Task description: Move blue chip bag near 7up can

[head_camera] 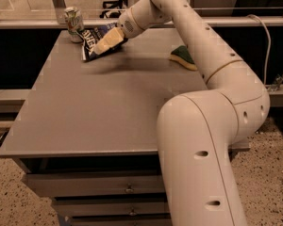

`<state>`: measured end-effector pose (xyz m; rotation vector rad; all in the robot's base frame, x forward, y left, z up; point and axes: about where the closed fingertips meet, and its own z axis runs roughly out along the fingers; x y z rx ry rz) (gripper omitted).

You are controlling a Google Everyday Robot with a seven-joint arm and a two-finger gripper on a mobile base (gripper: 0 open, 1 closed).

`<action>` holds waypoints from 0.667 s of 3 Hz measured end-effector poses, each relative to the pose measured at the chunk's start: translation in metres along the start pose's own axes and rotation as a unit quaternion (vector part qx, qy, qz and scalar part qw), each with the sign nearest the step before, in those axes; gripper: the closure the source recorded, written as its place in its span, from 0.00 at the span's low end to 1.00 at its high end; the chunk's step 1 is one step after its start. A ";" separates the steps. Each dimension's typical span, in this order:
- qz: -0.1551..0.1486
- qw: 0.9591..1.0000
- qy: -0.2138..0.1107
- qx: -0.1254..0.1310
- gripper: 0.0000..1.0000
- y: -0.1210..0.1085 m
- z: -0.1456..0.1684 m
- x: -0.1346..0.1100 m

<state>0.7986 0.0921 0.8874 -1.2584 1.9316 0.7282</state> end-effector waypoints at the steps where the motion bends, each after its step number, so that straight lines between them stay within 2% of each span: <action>1: -0.007 0.999 0.036 0.010 0.00 -0.001 -0.014 0.016; 2: -0.011 0.998 0.055 0.029 0.00 -0.008 -0.037 0.025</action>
Offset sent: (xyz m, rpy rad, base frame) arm -0.0112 -0.0804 0.0159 -0.1776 -0.0349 -0.0649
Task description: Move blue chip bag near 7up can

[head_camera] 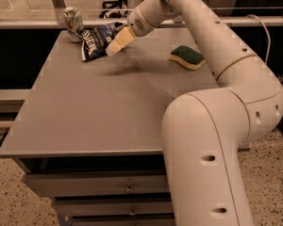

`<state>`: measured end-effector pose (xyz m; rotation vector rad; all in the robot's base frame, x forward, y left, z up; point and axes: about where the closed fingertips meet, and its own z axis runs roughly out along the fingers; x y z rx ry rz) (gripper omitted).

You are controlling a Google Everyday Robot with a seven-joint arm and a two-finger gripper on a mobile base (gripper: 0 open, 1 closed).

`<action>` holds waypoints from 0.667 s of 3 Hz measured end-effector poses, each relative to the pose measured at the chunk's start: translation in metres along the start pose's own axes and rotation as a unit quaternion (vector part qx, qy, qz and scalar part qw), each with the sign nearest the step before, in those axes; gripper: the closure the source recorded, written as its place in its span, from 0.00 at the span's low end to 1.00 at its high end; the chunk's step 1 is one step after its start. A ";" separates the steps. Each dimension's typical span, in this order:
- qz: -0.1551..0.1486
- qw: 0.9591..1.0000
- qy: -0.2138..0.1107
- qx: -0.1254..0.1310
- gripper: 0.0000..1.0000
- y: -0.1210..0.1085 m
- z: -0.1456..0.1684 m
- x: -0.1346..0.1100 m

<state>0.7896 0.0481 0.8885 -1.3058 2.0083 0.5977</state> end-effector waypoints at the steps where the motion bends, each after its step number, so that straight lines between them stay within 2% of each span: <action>1: 0.003 1.000 -0.006 0.028 0.00 -0.010 -0.050 0.015; 2: -0.003 0.997 -0.066 0.038 0.00 -0.013 -0.100 0.029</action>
Offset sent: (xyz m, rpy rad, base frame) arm -0.0652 -0.1808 0.0813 0.2888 -0.2334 -0.0635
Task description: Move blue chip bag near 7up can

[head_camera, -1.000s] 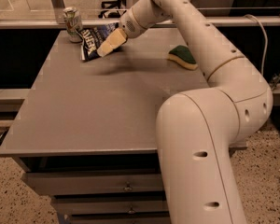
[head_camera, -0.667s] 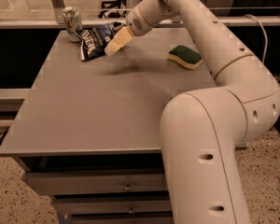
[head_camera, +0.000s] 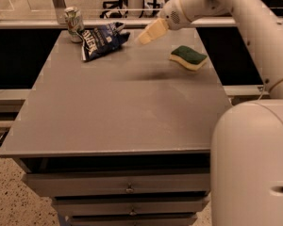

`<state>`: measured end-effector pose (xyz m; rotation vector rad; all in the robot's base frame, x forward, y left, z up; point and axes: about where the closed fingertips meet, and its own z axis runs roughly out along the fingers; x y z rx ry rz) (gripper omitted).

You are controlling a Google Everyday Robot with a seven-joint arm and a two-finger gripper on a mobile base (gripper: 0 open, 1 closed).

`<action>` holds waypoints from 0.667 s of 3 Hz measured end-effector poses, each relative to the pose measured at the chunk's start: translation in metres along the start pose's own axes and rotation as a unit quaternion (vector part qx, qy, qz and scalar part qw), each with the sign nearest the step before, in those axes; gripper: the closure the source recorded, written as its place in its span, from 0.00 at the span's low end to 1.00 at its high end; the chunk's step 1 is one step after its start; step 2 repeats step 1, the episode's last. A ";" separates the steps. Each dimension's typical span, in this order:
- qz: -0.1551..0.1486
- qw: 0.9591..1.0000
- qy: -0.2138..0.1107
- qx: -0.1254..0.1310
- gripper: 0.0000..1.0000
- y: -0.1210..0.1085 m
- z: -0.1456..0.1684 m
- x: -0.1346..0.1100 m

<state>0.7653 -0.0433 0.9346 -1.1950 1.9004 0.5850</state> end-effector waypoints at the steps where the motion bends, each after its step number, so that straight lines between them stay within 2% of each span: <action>1: 0.002 1.000 -0.016 0.008 0.00 -0.007 -0.025 0.015; 2: 0.002 1.000 -0.016 0.008 0.00 -0.007 -0.025 0.015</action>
Offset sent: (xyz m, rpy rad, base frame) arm 0.0000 0.0000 0.0000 0.0000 0.0000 0.0000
